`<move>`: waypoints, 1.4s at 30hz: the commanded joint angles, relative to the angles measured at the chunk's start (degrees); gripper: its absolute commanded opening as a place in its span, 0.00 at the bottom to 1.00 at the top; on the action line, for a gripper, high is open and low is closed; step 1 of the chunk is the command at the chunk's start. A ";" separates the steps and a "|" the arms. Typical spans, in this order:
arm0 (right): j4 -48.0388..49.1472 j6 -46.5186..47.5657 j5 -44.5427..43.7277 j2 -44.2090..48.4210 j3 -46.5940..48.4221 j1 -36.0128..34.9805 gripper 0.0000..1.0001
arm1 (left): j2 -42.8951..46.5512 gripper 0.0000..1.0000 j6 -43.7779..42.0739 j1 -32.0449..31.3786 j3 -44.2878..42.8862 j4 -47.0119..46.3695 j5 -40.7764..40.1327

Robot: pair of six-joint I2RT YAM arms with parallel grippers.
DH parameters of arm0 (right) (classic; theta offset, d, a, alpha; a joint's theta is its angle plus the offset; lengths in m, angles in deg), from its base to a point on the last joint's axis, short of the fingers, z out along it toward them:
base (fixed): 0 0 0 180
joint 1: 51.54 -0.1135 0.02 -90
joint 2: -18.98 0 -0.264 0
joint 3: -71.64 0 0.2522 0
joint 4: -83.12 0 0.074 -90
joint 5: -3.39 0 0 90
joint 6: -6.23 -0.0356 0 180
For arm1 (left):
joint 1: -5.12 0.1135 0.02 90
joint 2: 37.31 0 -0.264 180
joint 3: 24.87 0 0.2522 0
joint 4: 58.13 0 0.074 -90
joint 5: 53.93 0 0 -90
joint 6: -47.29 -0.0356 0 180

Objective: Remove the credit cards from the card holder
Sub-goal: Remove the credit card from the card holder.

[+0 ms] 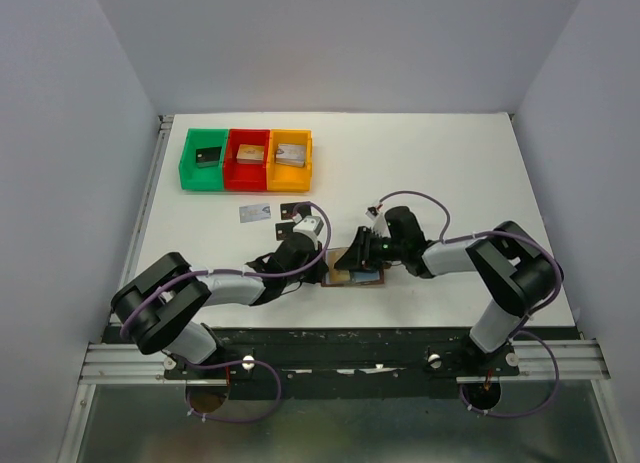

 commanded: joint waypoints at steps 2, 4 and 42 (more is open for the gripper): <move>2.51 -1.19 2.17 -2.21 2.27 -0.32 0.43 | -0.88 0.00 -1.88 -0.64 0.44 -3.70 3.77; 2.33 -1.20 2.44 -2.65 2.45 -0.41 0.43 | -1.05 0.00 -1.97 -0.73 0.35 -3.97 3.68; -12.34 6.54 -0.11 6.04 2.54 0.56 0.35 | -4.04 0.00 4.45 2.26 1.23 0.25 2.19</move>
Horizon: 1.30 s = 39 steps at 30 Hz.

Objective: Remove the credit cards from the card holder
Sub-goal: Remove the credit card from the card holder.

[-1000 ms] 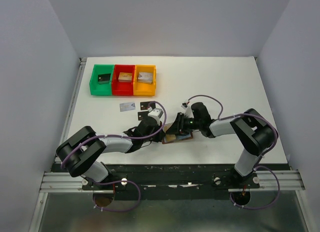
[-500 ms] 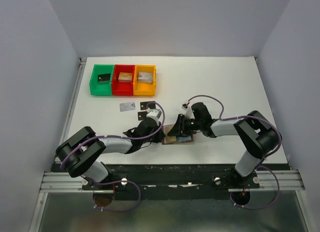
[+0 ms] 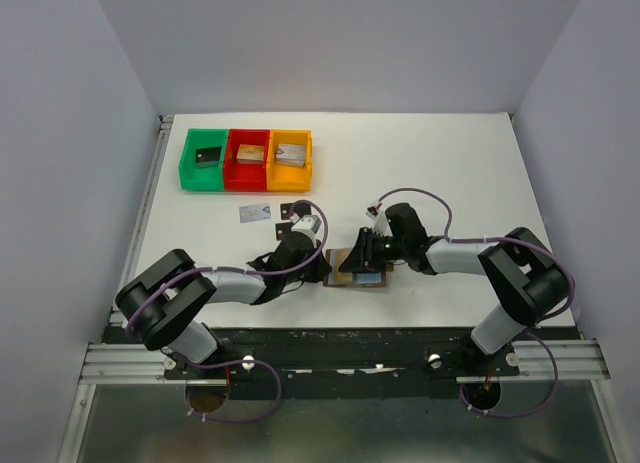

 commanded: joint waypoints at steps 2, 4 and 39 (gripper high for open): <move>-1.96 1.88 -0.66 3.03 0.24 0.64 0.35 | -2.36 0.00 0.54 1.21 0.57 3.53 0.33; -2.49 2.15 -0.66 3.47 0.15 0.82 0.35 | -2.45 0.00 0.63 1.39 0.57 3.62 0.33; -6.80 4.43 -2.15 7.51 -1.69 4.25 0.30 | -2.09 0.00 1.15 2.09 1.10 3.88 0.07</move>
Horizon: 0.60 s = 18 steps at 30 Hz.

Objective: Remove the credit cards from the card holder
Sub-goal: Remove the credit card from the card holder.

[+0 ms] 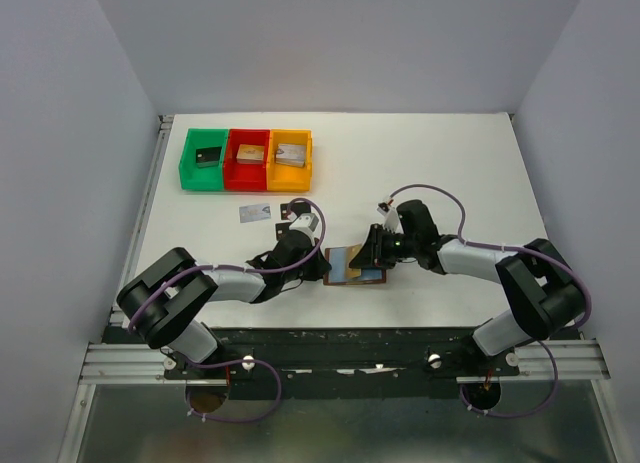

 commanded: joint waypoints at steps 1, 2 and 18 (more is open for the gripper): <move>-0.64 0.65 -1.36 1.28 -0.73 0.45 0.28 | -1.29 0.00 -0.53 0.54 1.10 5.00 -1.11; -0.81 0.74 -1.63 1.28 -0.64 0.45 0.28 | -1.20 0.00 -0.53 0.54 1.19 5.00 -1.11; -10.22 3.64 -9.44 4.97 0.94 0.89 0.00 | 2.32 0.00 -1.06 0.54 2.59 4.73 -2.52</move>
